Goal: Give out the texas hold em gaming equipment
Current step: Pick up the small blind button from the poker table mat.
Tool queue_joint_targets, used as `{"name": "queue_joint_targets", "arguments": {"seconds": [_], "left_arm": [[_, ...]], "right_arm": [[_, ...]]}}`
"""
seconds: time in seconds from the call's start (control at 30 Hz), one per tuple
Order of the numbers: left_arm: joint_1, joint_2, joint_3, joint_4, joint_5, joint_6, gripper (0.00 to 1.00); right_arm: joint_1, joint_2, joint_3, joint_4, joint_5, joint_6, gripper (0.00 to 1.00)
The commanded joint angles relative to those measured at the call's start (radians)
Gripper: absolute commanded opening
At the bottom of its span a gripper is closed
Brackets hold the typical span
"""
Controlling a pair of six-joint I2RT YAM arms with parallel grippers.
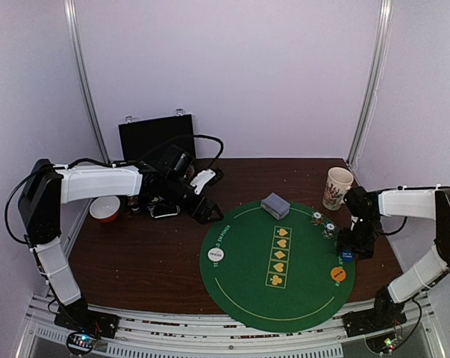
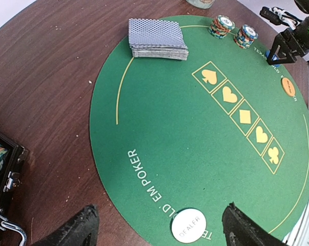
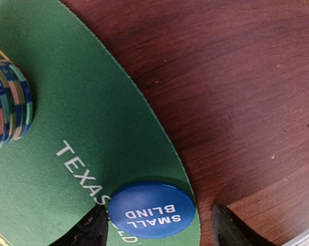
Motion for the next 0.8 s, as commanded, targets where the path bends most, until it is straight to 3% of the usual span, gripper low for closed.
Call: {"name": "queue_joint_targets", "arguments": {"seconds": [0.0,0.17,0.47,0.6,0.77], "left_arm": [[0.012,-0.032,0.016,0.002,-0.015,0.016,0.87],[0.015,-0.029,0.019,-0.002,-0.017,0.015,0.87],[0.017,-0.031,0.017,-0.002,-0.019,0.017,0.87],[0.019,-0.029,0.017,-0.001,-0.017,0.017,0.87],[0.018,-0.029,0.018,-0.002,-0.014,0.018,0.87]], "right_arm": [[-0.015,0.015,-0.04,0.025,-0.006,-0.018,0.69],[-0.017,0.004,-0.044,0.031,-0.005,-0.013,0.65],[-0.019,0.003,-0.035,0.03,0.002,-0.011,0.47],[-0.019,-0.015,-0.024,0.005,0.021,-0.013,0.48],[-0.018,-0.009,-0.018,-0.015,0.056,-0.017,0.61]]}}
